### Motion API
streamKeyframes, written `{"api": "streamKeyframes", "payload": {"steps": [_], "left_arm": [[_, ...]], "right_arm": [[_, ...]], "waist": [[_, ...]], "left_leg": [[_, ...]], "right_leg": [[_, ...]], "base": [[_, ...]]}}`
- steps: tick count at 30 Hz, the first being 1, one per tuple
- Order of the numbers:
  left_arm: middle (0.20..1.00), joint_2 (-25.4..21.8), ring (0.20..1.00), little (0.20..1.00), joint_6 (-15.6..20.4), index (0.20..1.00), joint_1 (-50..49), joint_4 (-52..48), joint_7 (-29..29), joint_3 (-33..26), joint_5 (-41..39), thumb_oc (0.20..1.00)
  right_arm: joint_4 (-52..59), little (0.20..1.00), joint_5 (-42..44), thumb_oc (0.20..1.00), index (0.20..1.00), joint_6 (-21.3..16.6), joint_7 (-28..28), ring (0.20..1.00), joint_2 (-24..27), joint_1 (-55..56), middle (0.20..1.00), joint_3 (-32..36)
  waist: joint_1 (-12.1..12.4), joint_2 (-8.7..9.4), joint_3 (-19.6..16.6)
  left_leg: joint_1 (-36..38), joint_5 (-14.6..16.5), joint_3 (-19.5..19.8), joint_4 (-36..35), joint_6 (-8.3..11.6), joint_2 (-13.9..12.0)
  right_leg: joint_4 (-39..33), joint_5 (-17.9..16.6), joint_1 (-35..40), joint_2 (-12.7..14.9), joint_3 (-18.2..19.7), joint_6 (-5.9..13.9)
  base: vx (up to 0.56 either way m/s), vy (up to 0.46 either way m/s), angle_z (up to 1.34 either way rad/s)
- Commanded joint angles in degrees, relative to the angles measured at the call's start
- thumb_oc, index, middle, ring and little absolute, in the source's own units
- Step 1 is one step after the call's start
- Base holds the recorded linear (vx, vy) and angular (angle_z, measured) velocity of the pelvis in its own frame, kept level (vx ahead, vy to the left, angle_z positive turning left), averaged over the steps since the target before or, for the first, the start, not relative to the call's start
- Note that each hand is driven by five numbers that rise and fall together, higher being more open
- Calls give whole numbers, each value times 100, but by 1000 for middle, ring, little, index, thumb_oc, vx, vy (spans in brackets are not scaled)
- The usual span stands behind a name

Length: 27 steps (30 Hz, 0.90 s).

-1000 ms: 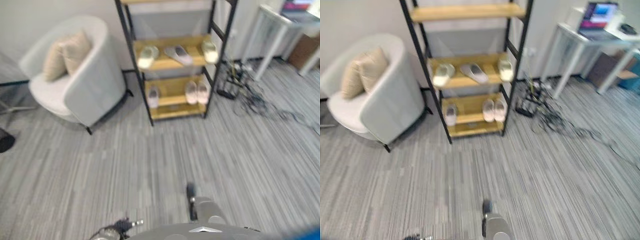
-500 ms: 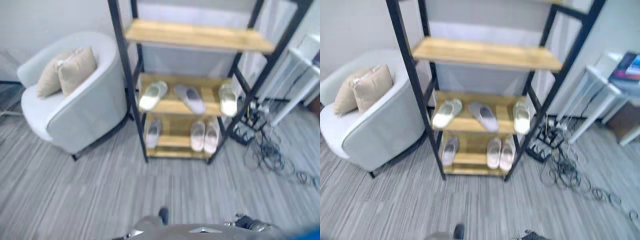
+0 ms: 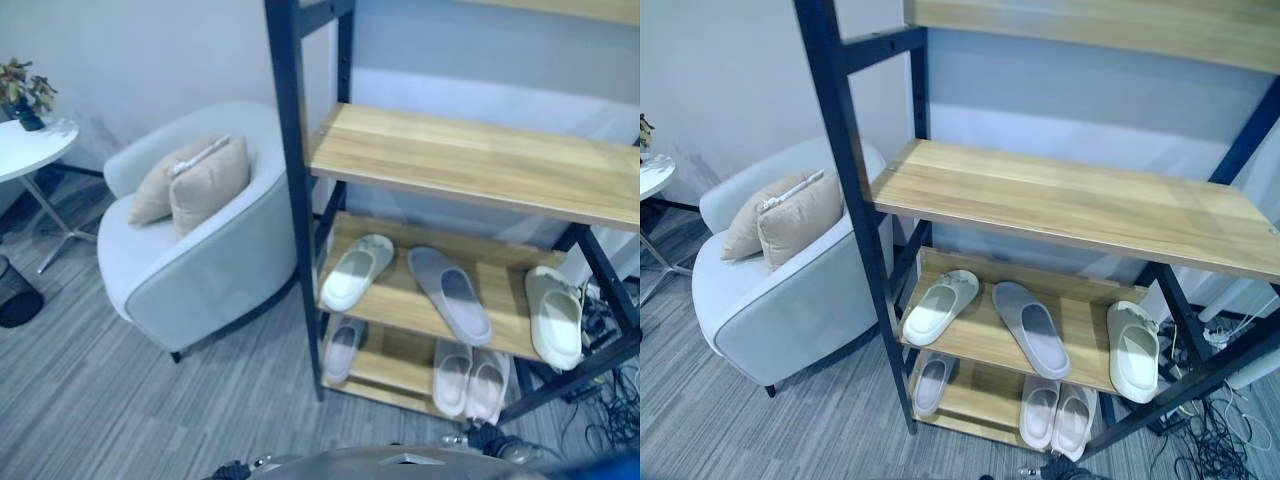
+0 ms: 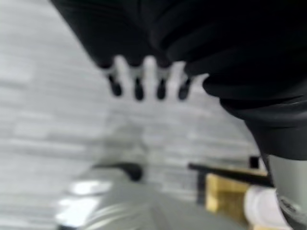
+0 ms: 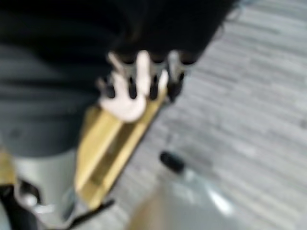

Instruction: Arrange the slippers neatly on the shoe rack.

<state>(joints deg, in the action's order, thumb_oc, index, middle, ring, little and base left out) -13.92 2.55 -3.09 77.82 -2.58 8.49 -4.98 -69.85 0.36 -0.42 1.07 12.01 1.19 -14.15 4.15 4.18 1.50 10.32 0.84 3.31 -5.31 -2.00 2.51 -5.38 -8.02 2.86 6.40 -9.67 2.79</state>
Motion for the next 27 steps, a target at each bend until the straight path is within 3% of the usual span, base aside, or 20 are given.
{"api": "streamKeyframes", "payload": {"steps": [1, 4, 5, 9, 12, 15, 27], "left_arm": [[1000, 103, 1000, 1000, 44, 1000, 275, 36, 4, 17, 143, 1000], [1000, 116, 1000, 1000, 48, 1000, 292, 12, 17, 107, 228, 1000], [1000, -24, 1000, 1000, 79, 1000, 371, -48, 109, 134, 284, 1000], [1000, 46, 1000, 1000, 93, 1000, 396, -133, 5, 182, 316, 1000], [1000, 27, 1000, 1000, 100, 1000, 438, -188, -96, 77, 226, 1000], [1000, 33, 1000, 1000, 145, 1000, 400, -301, -85, 63, 244, 1000], [1000, 137, 1000, 1000, 225, 1000, 417, -507, -148, 387, 566, 1000]], "right_arm": [[85, 1000, 85, 1000, 1000, -105, -26, 1000, 265, -211, 1000, -168], [154, 1000, -35, 1000, 1000, -118, -18, 1000, 269, -235, 1000, -285], [116, 1000, 32, 1000, 1000, -172, 132, 1000, 847, -254, 1000, -34], [304, 1000, -63, 1000, 1000, -249, 34, 1000, 502, -51, 1000, -213], [2141, 1000, -76, 1000, 1000, -347, -39, 1000, 615, 154, 1000, -385], [3097, 1000, -74, 1000, 1000, -416, 260, 1000, 715, 488, 1000, -583], [4247, 1000, -126, 1000, 1000, -574, 486, 1000, 983, 441, 1000, -953]], "waist": [[-44, -135, 208], [-37, -172, 214], [-57, -148, 181], [-193, -272, 293], [-325, -299, 374], [-398, -260, 352], [-434, -378, 487]], "left_leg": [[-622, 108, 429, 217, 138, -136], [-587, 106, 480, 208, 165, -146], [-619, 66, 495, 204, 188, -155], [-602, -10, 388, 92, 180, -204], [-824, -99, 232, 31, 242, -233], [-794, -74, 141, 31, 259, -273], [-740, -62, 119, 31, 332, -329]], "right_leg": [[609, 942, 269, 219, 189, 453], [634, 1016, 313, 190, 158, 411], [607, 1005, 326, 181, 123, 416], [614, 1018, 297, 151, 177, 410], [582, 982, 72, 104, 284, 403], [291, 884, 157, 36, 393, 376], [224, 935, 283, -12, 405, 347]], "base": [[6, -50, -1], [10, -63, 2], [8, -63, 3], [-76, -28, 0], [-158, -26, -29], [-22, -77, -44], [8, -18, -2]]}}
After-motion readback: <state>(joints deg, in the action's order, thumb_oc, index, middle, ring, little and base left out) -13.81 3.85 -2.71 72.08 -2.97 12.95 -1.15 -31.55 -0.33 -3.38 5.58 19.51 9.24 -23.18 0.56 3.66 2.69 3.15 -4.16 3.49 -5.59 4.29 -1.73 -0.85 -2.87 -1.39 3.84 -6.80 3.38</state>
